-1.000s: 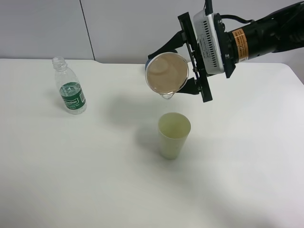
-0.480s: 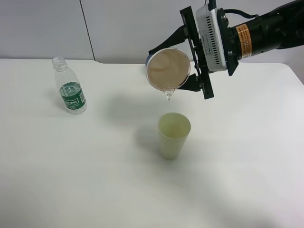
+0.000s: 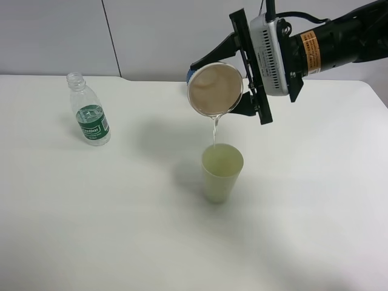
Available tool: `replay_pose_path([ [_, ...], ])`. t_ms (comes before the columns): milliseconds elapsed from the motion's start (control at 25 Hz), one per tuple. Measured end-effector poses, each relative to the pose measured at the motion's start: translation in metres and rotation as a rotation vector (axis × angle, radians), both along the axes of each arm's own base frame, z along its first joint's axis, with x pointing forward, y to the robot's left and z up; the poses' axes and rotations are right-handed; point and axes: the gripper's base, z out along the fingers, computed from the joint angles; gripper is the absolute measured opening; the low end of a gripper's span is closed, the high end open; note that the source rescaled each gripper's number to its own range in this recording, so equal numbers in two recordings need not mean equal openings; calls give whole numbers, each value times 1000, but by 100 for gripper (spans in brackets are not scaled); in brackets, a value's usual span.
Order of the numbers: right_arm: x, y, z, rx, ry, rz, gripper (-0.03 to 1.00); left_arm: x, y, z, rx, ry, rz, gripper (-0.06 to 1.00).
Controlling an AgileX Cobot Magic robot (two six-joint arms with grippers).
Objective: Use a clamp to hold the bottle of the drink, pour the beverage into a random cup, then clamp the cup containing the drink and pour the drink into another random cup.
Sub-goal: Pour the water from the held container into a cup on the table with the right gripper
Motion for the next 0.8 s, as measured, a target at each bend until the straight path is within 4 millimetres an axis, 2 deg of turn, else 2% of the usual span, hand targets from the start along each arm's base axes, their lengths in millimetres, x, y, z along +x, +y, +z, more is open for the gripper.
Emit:
replay_pose_path([
  [800, 2, 0, -1, -17, -122, 34, 0, 0, 0, 0, 0, 0, 0, 100],
])
